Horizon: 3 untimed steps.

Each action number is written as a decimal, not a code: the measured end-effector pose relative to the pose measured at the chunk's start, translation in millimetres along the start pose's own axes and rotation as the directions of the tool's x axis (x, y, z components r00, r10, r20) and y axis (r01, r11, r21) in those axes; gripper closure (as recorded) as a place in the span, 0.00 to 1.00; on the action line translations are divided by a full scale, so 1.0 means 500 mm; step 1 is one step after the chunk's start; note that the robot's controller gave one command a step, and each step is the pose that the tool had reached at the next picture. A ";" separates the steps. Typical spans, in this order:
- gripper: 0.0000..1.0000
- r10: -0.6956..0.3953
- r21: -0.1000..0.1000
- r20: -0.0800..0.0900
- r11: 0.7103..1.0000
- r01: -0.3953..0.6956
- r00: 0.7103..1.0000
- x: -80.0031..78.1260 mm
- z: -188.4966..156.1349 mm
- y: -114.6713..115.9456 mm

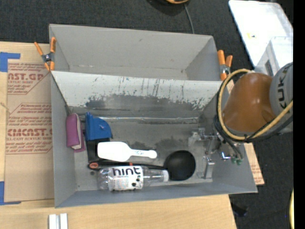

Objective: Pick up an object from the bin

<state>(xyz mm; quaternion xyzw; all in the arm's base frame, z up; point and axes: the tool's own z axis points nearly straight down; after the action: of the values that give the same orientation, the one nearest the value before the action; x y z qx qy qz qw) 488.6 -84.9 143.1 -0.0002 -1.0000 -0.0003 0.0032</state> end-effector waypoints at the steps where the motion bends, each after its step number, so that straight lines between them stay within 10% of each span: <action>1: 0.00 -0.001 0.001 0.007 1.000 0.001 1.000 -0.004 -0.006 0.000; 3: 0.00 -0.126 0.001 0.007 0.992 0.126 0.992 -0.003 0.137 0.089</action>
Offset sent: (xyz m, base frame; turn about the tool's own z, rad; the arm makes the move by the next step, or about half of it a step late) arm 0.0002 0.0467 -0.0674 -0.2383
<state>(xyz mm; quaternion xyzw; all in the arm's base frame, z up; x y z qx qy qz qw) 489.5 -40.2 74.8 0.0630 -0.9980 -0.0002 -0.0005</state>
